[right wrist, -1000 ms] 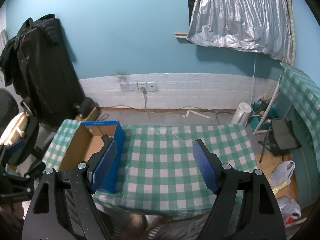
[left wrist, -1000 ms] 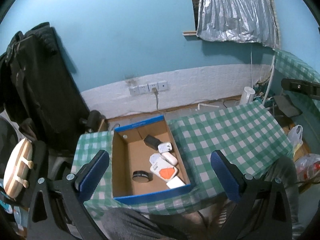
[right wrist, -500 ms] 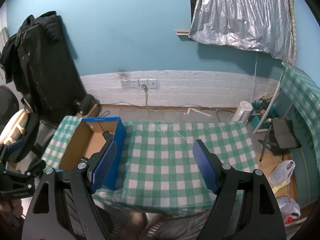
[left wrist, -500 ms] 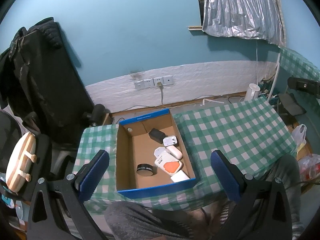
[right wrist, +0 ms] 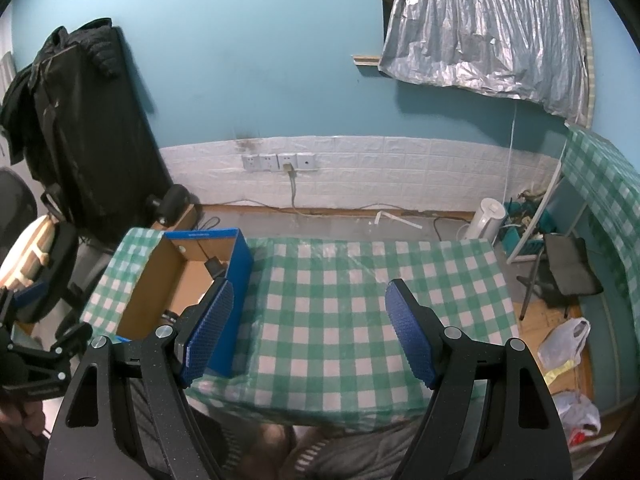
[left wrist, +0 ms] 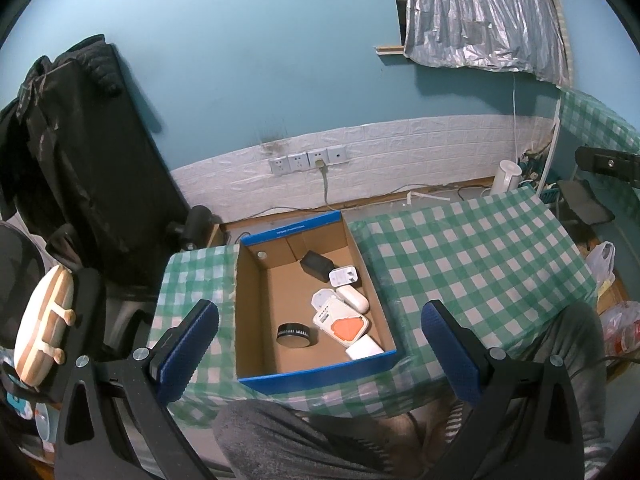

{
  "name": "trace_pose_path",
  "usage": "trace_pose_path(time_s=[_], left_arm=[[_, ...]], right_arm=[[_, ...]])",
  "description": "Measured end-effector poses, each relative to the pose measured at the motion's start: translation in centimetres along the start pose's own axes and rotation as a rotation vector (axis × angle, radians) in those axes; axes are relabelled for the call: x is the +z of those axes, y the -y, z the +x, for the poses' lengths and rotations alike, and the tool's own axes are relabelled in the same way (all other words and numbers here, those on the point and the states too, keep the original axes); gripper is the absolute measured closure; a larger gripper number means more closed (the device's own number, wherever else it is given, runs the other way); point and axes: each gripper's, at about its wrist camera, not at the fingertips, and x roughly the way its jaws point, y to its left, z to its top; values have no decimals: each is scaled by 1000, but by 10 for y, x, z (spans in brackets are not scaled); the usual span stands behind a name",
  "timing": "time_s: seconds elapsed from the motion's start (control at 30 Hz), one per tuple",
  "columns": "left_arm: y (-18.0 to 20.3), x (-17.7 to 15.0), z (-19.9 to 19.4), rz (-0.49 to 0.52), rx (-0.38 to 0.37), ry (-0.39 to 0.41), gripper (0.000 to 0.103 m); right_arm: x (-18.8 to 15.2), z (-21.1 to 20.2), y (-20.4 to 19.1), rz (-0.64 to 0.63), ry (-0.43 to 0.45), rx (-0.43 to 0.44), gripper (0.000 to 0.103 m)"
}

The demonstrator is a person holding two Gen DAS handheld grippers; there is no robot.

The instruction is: Organize rigid objects

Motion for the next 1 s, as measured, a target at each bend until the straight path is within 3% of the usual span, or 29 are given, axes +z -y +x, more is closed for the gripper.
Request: trace_pose_path(time_s=[1.0], left_arm=[[1, -4, 3, 8, -5, -20, 1]], right_arm=[[-2, 5, -3, -2, -14, 5, 25]])
